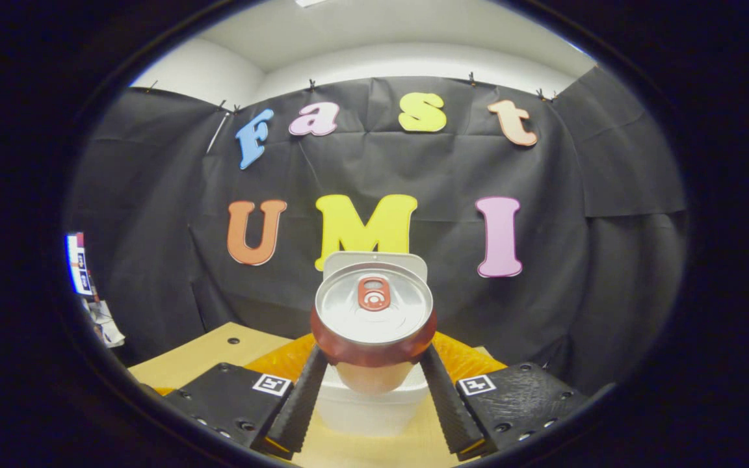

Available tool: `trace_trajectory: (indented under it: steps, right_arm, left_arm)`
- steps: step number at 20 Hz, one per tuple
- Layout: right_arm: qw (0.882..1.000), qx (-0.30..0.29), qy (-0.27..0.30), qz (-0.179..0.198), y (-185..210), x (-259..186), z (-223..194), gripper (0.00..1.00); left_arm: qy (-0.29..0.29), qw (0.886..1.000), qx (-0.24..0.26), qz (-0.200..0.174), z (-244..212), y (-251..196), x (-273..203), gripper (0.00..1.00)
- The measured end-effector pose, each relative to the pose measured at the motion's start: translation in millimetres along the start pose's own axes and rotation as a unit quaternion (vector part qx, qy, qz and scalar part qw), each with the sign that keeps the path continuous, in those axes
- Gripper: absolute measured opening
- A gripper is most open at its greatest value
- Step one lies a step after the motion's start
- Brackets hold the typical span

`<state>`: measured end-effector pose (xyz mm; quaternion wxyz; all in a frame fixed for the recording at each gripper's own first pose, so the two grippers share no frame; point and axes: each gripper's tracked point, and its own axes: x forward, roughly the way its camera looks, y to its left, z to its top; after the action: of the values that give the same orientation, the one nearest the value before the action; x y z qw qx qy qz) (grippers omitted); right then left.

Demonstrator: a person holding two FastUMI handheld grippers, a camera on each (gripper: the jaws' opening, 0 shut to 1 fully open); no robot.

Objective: Press the lid of the desktop garbage bin to open it, pick up the crumpled paper on the desktop and throw it into the bin, then pick up the pop can on the desktop and drop it into the bin, and finally close the garbage bin lid.

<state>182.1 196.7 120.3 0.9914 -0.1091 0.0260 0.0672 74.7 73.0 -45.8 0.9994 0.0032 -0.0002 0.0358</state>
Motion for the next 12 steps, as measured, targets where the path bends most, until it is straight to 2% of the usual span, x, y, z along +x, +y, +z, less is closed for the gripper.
trace_trajectory:
  steps: [2,3,9,12]
  right_arm:
    - [0.999,-0.012,-0.013,-0.042,-11.2,22.2,8.2,0.78]
    - [0.999,-0.008,-0.015,-0.05,-10.6,31.2,9.8,0.78]
    - [0.998,-0.002,0.026,-0.051,3.3,68.0,-15.8,0.78]
    - [0.998,-0.017,0.032,-0.057,3.9,79.5,-23.5,0.78]
  left_arm:
    - [-0.001,1.0,0.006,-0.002,0.2,3.7,0.8,0.99]
    - [-0.001,1.0,0.006,-0.002,0.5,6.0,1.0,0.99]
    - [-0.012,1.0,0.015,-0.015,5.1,4.7,-0.8,0.99]
    - [-0.014,1.0,0.014,-0.013,5.6,6.4,0.0,0.99]
